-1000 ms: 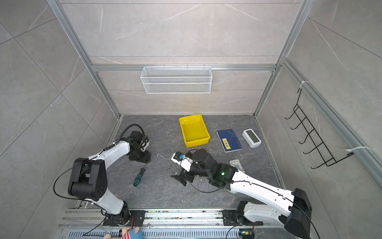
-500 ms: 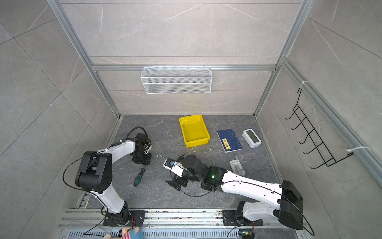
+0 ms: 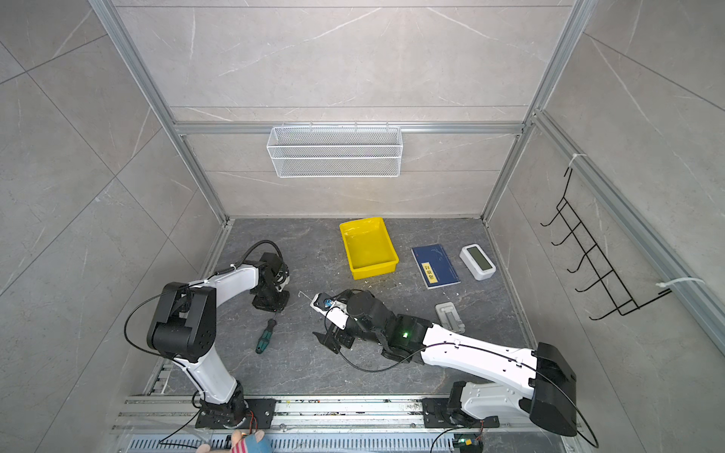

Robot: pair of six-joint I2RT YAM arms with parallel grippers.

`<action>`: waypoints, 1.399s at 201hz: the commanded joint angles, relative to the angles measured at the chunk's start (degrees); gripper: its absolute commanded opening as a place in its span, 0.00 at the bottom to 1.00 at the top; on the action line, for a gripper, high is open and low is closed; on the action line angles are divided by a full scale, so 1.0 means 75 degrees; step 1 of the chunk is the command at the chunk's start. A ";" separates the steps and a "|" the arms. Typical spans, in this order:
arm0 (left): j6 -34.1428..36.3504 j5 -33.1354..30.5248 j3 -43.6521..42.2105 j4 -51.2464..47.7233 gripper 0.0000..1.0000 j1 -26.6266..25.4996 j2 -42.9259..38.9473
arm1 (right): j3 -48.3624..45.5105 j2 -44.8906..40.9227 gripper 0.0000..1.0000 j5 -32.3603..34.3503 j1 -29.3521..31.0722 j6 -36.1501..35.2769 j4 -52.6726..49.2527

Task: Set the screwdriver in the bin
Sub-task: 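Close the left gripper on the green-handled screwdriver while the right arm reaches over, then lift the screwdriver upright with the left gripper while the right gripper approaches its handle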

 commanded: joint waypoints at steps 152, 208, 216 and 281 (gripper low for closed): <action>-0.0799 0.2196 0.1233 0.0053 0.00 0.0181 -0.1714 | -0.0323 -0.0945 0.99 0.1290 0.0035 0.0723 0.0966; -0.2139 0.4405 0.0722 0.2279 0.00 0.0157 -0.2520 | -0.0338 -0.1141 0.99 0.2117 0.0035 0.1412 0.1283; -0.2442 0.4623 0.0494 0.2839 0.00 0.0142 -0.2661 | -0.0328 -0.1130 0.99 0.2385 0.0035 0.1663 0.1330; -0.4596 0.5050 -0.0322 0.5695 0.00 -0.0417 -0.3243 | -0.0111 -0.1043 0.99 0.3688 -0.0075 0.3562 0.0561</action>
